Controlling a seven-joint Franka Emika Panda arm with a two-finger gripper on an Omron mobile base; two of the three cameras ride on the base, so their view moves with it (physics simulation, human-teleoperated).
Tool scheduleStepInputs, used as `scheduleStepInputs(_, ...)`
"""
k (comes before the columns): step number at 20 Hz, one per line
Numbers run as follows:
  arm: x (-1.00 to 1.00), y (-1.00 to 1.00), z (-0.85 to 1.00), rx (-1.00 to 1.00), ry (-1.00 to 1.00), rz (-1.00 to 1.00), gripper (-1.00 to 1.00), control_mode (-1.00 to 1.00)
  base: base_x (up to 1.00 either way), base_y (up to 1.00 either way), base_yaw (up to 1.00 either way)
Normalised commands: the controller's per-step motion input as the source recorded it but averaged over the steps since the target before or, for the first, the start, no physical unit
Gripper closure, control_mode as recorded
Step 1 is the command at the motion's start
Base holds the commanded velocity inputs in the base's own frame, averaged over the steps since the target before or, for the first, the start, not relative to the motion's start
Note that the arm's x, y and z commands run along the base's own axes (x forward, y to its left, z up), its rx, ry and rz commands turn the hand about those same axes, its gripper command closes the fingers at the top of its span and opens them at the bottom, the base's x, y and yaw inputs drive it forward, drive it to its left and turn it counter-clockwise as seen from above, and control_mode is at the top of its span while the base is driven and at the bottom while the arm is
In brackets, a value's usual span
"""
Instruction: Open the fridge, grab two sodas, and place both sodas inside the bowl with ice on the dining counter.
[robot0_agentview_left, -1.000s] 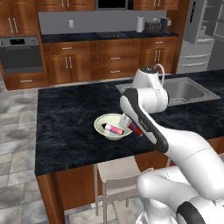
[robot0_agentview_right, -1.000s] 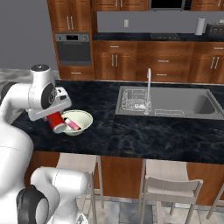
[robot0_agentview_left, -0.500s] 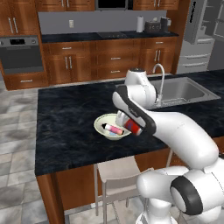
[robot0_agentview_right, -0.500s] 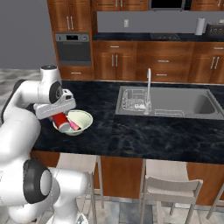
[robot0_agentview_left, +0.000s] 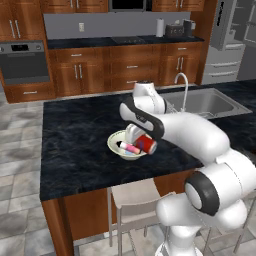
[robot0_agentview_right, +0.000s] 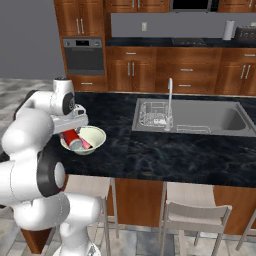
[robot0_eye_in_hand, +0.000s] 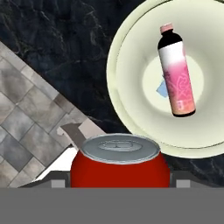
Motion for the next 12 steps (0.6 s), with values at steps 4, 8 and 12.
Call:
scheduleStepInputs(4,0.27,0.17,-0.30,0.00,0.00,0.00,1.00,-1.00,0.00,0.00,0.00)
scheduleStepInputs(8,0.28,0.06,-0.18,0.01,0.00,0.00,1.00,-1.00,0.00,0.00,0.00)
scheduleStepInputs(12,0.34,0.00,-0.13,0.01,-0.01,0.00,1.00,-1.00,0.00,0.00,0.00)
